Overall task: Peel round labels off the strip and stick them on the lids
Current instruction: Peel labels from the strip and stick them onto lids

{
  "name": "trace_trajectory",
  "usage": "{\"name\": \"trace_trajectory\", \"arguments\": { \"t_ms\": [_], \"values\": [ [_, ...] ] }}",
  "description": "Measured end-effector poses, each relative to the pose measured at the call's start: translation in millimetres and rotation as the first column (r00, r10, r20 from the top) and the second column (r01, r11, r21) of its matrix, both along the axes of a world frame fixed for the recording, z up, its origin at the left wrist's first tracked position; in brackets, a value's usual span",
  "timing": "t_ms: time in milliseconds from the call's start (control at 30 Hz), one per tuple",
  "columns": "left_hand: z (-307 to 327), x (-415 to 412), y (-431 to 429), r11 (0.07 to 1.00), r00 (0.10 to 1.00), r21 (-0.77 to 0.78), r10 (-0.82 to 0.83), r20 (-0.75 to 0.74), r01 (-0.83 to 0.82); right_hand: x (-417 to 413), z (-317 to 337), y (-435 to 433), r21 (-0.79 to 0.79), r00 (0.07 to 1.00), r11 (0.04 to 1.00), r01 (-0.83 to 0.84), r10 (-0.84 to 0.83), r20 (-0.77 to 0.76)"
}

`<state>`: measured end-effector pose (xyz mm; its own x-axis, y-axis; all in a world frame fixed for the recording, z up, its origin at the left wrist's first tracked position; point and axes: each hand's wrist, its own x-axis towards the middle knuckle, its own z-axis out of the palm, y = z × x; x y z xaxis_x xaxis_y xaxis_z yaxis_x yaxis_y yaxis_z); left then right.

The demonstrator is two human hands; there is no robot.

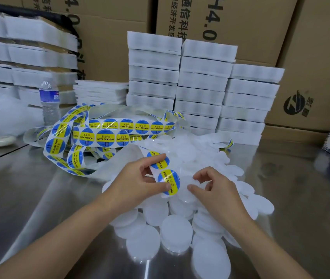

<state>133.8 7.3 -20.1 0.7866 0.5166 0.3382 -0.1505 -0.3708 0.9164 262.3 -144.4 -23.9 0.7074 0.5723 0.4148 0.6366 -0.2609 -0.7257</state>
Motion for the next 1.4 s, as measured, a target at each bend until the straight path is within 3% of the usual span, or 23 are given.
{"name": "trace_trajectory", "arguments": {
  "t_ms": [100,300,433,567,800,900,1000,1100,1200,1300,1400],
  "values": [
    [0.0,0.3,-1.8,1.000,0.998,0.018,-0.019,-0.053,0.020,-4.3,2.2,-0.5,-0.012,0.989,1.000,0.007,-0.005,0.151],
    [0.1,-2.4,-8.0,0.993,0.994,0.069,-0.088,-0.070,0.093,-22.6,9.0,0.9,0.083,0.895,0.972,-0.218,0.165,0.416],
    [3.0,-5.3,-11.8,0.987,0.995,0.130,-0.089,-0.033,0.093,-26.4,5.5,2.2,0.061,0.827,0.980,-0.192,0.128,0.547],
    [6.3,-7.8,-13.7,0.976,0.998,0.210,-0.052,-0.032,0.058,-25.7,5.4,3.0,0.098,0.786,0.981,-0.169,0.074,0.614],
    [8.4,-10.2,-12.1,0.983,0.996,0.162,-0.081,-0.045,0.087,-25.3,6.4,2.2,0.121,0.754,0.981,-0.153,0.037,0.656],
    [9.1,-11.4,-10.6,0.985,0.984,0.030,-0.165,-0.059,0.167,-24.5,8.3,1.5,0.121,0.799,0.977,-0.174,0.068,0.598],
    [8.8,-6.9,-10.2,1.000,1.000,0.005,0.012,-0.009,-0.012,-24.5,12.0,-2.7,0.052,0.885,0.970,-0.238,0.195,0.423],
    [7.5,-2.7,-6.1,0.985,0.985,0.025,0.171,0.028,-0.171,-25.3,17.7,-7.0,-0.051,0.913,0.934,-0.353,0.356,0.198],
    [10.0,-4.4,0.6,0.963,0.960,-0.070,0.265,0.092,-0.259,-25.0,24.3,-6.5,0.123,0.914,0.909,-0.398,0.404,-0.027],
    [14.3,-5.1,5.1,0.931,0.930,-0.122,0.355,0.094,-0.343,-18.7,27.5,-3.6,0.346,0.924,0.903,-0.254,0.332,-0.188],
    [14.3,-4.8,7.2,0.923,0.930,-0.149,0.365,0.044,-0.356,-11.9,25.0,-3.9,0.311,0.967,0.943,-0.116,0.179,-0.184]
  ]
}}
